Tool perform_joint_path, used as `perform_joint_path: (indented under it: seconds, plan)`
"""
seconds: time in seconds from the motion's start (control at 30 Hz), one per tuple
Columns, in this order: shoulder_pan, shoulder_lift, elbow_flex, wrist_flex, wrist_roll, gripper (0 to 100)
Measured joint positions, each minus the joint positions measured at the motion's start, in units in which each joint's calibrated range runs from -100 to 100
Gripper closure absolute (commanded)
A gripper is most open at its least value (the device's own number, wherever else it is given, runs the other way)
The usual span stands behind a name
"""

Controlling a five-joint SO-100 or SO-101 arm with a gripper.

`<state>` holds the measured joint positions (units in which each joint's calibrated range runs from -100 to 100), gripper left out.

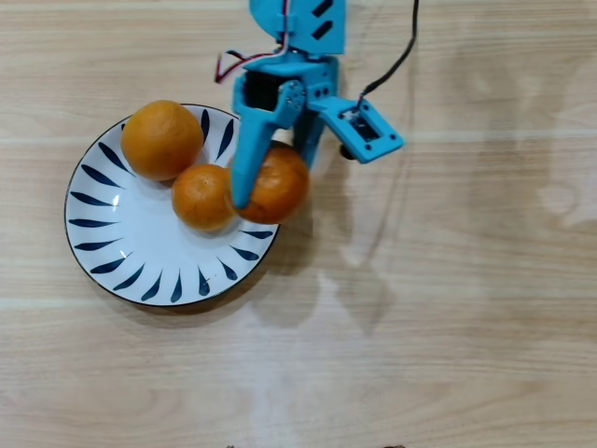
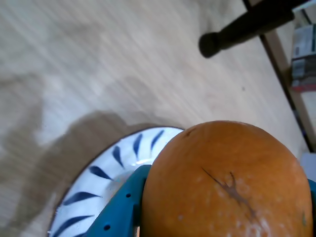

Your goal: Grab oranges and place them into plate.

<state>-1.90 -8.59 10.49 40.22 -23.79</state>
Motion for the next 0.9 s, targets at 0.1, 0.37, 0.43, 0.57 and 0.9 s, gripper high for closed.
perform_joint_path:
  seconds: [0.1, 0.37, 0.43, 0.57, 0.9]
  plan:
    - [3.3, 0.8, -2.7, 0.0, 1.5, 72]
    - [10.1, 15.3, -15.8, 0.0, 2.7, 72]
    - [11.7, 19.2, -18.3, 0.0, 2.7, 72]
    - [14.0, 26.1, -21.2, 0.0, 2.7, 72]
    - [15.3, 30.9, -23.1, -0.1, 2.7, 71]
